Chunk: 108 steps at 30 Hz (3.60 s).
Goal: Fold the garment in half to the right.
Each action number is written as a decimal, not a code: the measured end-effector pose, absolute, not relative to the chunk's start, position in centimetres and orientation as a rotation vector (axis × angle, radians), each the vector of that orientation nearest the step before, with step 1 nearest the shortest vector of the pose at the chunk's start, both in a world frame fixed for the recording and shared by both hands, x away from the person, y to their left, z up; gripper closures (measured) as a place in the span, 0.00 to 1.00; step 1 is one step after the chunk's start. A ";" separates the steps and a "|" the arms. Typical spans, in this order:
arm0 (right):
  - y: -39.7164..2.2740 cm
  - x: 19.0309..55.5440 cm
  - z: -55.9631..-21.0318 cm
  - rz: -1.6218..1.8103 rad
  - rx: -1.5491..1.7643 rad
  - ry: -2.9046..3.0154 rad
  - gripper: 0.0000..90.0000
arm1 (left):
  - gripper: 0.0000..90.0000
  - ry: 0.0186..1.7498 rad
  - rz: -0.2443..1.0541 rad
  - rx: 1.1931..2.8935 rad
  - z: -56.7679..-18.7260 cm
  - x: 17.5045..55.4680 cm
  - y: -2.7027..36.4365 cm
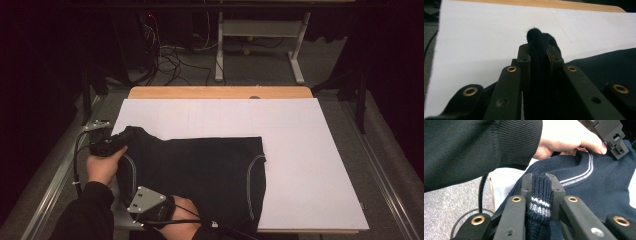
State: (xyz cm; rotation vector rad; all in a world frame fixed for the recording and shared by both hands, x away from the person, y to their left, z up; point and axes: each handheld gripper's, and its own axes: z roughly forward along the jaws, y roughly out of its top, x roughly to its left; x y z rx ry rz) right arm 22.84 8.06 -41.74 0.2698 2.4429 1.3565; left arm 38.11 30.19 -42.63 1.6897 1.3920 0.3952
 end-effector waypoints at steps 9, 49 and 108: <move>4.4 22.8 -41.4 1.356 0.321 2.393 0.89 | 0.81 1.358 0.402 1.715 -41.9 39.0 25.9; -9.9 21.9 -43.5 1.336 0.570 2.250 0.89 | 0.81 1.232 0.421 1.881 -40.8 41.2 9.3; -19.9 19.5 -45.5 1.234 0.816 2.242 0.72 | 0.61 1.086 0.290 1.966 -42.3 41.3 -0.2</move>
